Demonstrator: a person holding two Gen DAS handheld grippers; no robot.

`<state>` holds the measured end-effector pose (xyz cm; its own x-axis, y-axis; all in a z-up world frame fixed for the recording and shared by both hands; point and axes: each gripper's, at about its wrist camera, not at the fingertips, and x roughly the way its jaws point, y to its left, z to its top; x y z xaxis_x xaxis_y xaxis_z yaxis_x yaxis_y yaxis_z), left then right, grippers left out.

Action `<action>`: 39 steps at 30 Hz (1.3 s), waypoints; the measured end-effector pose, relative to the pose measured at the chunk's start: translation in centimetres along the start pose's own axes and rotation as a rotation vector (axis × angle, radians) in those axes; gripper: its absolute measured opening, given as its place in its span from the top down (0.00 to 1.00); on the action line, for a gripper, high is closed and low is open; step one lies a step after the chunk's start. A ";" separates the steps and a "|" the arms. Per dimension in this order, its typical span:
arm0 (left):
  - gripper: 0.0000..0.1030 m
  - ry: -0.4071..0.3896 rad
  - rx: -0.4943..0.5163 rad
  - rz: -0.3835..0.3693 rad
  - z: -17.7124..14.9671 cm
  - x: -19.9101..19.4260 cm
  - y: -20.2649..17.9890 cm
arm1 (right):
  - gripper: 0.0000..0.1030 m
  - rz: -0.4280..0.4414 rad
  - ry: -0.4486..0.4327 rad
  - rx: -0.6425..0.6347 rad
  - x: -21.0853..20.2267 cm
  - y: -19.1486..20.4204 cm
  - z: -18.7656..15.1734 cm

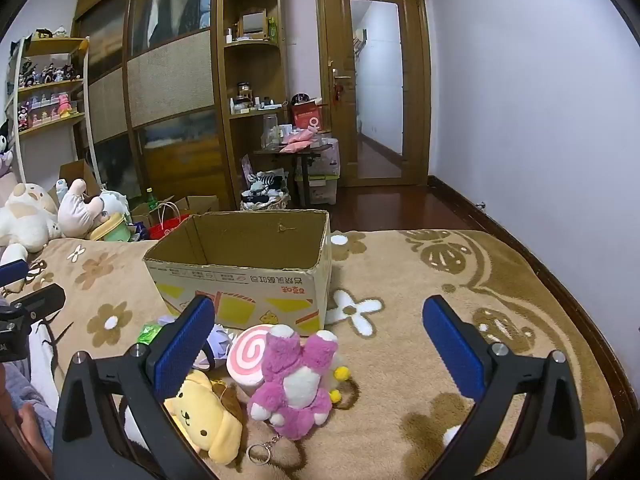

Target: Organize soft objects

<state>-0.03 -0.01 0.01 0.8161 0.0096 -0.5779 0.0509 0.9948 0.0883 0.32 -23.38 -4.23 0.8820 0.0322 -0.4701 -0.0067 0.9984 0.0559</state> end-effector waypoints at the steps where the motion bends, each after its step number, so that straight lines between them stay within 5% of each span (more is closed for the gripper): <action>1: 0.01 -0.001 0.003 0.002 0.0 0.0 0.0 | 0.00 0.001 0.003 0.001 0.0 0.0 0.0; 39: 0.01 -0.004 -0.008 0.008 0.1 -0.6 0.3 | 0.00 -0.006 0.004 0.001 0.1 0.0 0.0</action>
<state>-0.40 0.22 0.46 0.8185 0.0177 -0.5742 0.0395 0.9954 0.0869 0.43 -23.42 -4.31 0.8801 0.0259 -0.4741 -0.0003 0.9985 0.0540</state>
